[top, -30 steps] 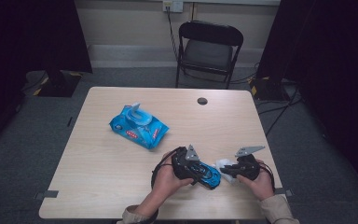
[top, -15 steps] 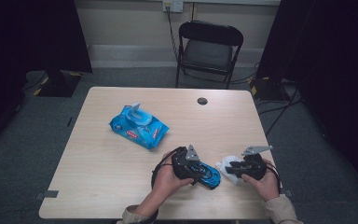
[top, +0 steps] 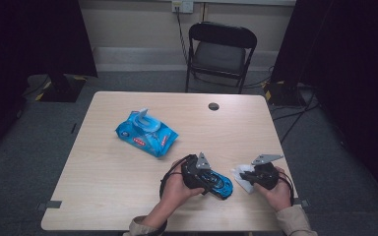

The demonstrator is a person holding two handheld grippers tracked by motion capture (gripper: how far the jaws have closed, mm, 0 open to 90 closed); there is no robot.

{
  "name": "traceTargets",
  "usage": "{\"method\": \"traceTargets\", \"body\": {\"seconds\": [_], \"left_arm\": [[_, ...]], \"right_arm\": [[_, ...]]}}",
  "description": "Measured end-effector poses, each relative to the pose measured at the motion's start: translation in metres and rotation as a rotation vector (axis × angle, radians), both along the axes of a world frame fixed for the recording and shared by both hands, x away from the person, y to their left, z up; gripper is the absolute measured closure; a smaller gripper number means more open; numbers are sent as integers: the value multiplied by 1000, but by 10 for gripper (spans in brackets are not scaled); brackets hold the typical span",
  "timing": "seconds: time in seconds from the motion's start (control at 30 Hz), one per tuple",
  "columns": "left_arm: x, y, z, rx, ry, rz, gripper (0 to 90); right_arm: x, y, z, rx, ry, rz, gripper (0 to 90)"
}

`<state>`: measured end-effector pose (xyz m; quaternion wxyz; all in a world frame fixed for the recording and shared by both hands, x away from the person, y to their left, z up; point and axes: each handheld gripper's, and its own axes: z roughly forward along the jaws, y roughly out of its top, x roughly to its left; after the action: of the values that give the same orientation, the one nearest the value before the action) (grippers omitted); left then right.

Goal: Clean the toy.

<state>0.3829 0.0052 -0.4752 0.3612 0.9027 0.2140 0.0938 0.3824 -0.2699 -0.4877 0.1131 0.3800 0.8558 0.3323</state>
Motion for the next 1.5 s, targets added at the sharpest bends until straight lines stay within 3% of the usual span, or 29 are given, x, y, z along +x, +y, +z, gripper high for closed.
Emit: {"method": "traceTargets", "body": {"seconds": [0.13, 0.17, 0.33, 0.43, 0.5, 0.57, 0.6, 0.63, 0.77, 0.87, 1.17, 1.27, 1.5], "left_arm": [[0, 0, 0, 0, 1, 0, 197], [0, 0, 0, 1, 1, -1, 196], [0, 0, 0, -2, 1, -3, 196], [0, 0, 0, -1, 2, -4, 196], [1, 0, 0, -3, 2, -5, 196], [1, 0, 0, -5, 2, -6, 196], [1, 0, 0, -7, 4, -6, 196], [1, 0, -1, -7, 4, -6, 196], [1, 1, -1, -10, 0, -8, 196], [1, 1, -1, -7, 1, -9, 196], [2, 1, 0, -3, 6, -8, 196], [2, 1, -1, -8, 4, -8, 196], [2, 0, 0, -6, 8, -7, 196]], "right_arm": [[4, 2, 3, 54, 4, -4, 858], [8, 7, 10, 103, -1, -2, 858], [18, 20, 24, 172, -11, 20, 858], [33, 42, 31, 225, -7, 36, 857], [35, 46, 32, 236, -3, 40, 857], [43, 67, 31, 258, 6, 57, 857], [43, 67, 31, 258, 6, 57, 857], [46, 81, 28, 245, 16, 69, 856], [53, 101, 16, 216, 40, 78, 856], [55, 107, 10, 198, 50, 75, 856], [58, 111, -7, 155, 69, 73, 856], [58, 110, -9, 168, 75, 72, 856], [59, 111, -7, 145, 77, 89, 857]]}}
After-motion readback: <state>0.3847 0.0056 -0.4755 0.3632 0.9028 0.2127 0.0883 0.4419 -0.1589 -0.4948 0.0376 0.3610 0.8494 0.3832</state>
